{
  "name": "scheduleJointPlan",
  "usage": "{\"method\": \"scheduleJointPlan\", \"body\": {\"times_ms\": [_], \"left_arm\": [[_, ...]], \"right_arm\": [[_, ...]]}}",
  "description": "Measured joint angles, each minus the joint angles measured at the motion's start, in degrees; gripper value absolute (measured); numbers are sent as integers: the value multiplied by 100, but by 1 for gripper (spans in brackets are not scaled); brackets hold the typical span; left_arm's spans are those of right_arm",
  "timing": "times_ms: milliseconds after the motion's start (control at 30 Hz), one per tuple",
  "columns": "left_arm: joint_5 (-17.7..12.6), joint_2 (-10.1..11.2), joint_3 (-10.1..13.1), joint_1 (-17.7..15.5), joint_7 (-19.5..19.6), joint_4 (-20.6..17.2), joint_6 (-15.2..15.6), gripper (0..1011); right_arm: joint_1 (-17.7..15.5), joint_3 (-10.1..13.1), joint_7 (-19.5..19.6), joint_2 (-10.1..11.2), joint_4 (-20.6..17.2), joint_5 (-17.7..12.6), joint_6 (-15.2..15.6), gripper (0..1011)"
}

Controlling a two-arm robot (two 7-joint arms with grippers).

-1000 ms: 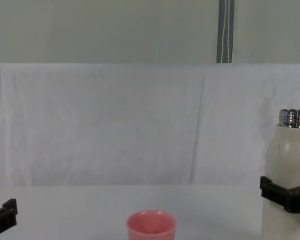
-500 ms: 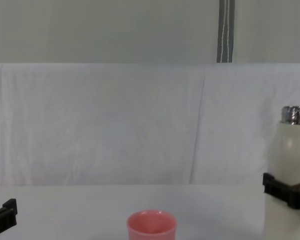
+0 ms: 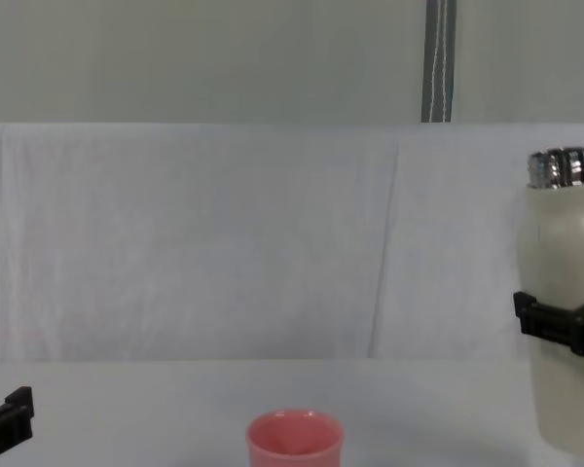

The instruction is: Grasp the thermos with one hand and pour water into the cup lid.

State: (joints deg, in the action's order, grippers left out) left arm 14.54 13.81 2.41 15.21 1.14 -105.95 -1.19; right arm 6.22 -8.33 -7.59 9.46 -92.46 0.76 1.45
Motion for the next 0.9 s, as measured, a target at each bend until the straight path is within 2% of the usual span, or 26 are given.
{"method": "scheduleJointPlan", "body": {"times_ms": [167,400,667,900], "left_arm": [[0,0,0,0,0,0,0,1001],[0,0,0,0,0,0,0,1001],[0,0,0,0,0,0,0,1001],[0,0,0,0,0,0,0,1001]], "right_arm": [[103,-144,-50,281,-230,468,117,950],[268,-346,-152,588,-379,1056,68,950],[494,-780,-530,1045,-517,1779,-25,950],[563,-1008,-631,1142,-539,2086,-4,950]]}}
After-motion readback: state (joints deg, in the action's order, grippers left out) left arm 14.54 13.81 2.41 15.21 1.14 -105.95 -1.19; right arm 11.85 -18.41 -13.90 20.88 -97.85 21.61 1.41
